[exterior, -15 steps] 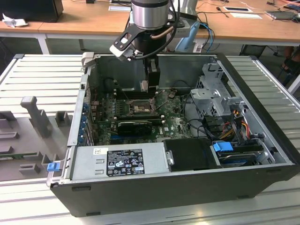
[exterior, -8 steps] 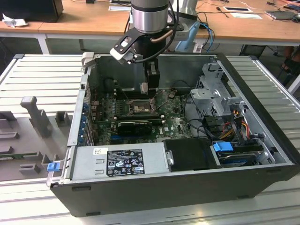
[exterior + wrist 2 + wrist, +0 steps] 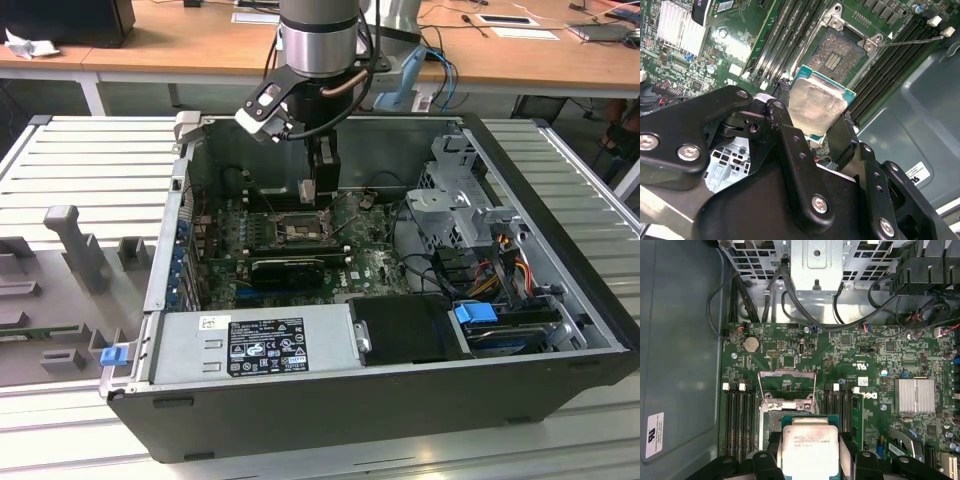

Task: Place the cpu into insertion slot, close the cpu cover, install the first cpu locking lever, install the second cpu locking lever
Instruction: 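Place the cpu into insertion slot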

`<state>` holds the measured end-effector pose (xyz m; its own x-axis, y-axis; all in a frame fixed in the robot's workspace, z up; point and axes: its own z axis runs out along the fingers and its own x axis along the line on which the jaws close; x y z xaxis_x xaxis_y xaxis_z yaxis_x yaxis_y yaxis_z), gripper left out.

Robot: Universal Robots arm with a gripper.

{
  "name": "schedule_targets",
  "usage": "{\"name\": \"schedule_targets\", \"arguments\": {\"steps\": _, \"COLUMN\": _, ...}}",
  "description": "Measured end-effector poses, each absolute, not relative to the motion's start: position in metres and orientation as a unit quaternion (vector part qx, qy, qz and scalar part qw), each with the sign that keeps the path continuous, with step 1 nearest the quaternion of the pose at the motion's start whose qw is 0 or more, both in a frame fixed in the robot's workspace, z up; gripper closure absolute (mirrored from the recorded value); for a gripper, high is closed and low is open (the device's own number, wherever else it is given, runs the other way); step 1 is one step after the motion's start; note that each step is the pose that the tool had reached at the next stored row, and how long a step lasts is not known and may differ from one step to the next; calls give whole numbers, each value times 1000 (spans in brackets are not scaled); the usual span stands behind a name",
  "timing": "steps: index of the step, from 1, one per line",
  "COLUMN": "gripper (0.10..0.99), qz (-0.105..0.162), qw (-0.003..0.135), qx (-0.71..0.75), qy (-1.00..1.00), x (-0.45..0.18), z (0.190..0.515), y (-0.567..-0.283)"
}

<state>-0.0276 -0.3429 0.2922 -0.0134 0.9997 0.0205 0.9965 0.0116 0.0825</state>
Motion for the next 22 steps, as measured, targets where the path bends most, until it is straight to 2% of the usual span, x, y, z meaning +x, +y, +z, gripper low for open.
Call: {"name": "schedule_targets", "arguments": {"steps": 22, "gripper": 545, "qz": 37, "qw": 22, "qx": 702, "qy": 711, "x": -28, "z": 277, "y": -343}}
